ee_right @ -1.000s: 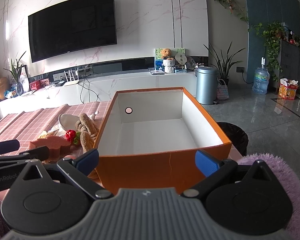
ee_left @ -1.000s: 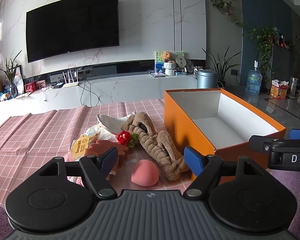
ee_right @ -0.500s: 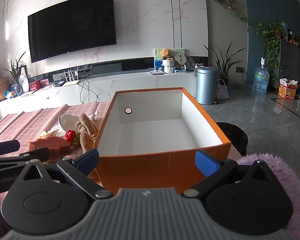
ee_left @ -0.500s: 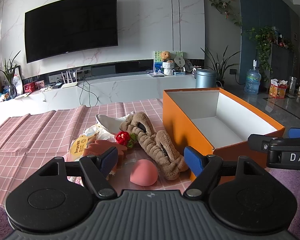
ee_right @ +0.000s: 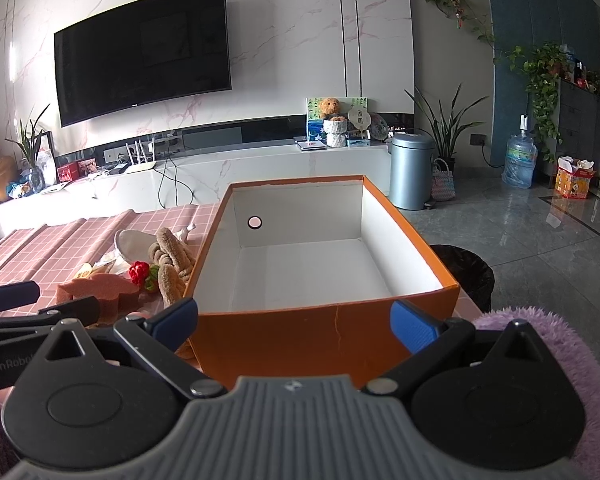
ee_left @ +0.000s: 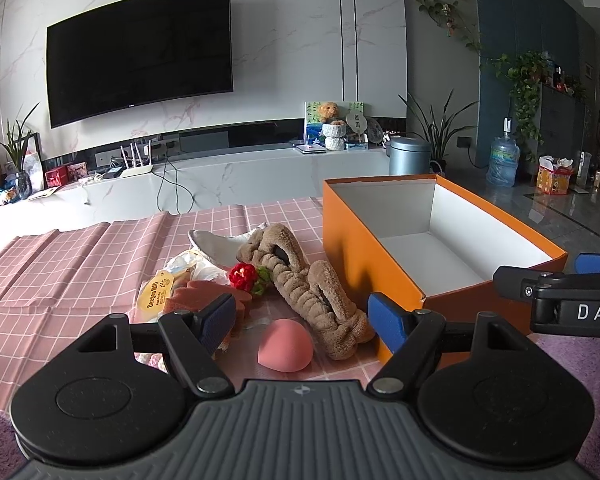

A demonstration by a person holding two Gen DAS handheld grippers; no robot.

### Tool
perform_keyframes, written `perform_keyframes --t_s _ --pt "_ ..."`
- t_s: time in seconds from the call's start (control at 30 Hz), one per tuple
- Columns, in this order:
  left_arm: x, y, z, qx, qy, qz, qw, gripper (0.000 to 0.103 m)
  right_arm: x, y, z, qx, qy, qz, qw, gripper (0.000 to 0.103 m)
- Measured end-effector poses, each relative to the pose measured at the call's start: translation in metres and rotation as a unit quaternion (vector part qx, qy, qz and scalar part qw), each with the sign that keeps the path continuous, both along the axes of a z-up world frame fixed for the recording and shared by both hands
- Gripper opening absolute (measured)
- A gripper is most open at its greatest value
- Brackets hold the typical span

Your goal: Organize soft objects

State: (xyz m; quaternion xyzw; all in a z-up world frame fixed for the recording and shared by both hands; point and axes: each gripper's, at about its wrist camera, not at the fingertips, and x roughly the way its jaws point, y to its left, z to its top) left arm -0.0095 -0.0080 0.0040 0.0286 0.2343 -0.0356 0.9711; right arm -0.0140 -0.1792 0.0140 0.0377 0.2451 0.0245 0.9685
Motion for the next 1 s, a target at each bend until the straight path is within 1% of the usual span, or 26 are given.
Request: perform_keyframes --t_s 0.83,1.0 --pt "0.0008 -0.001 -0.0021 -0.001 0.005 -0.009 1.0 0.089 0.0014 0.0011 -0.0039 -0.005 0.005 -0.001 1.0 0.101" --pt "0.0032 0.004 -0.0017 -0.008 0.01 -0.012 0.9998 0.078 0.0064 0.0067 -0.0056 -0.014 0.009 0.005 1.0 0.101"
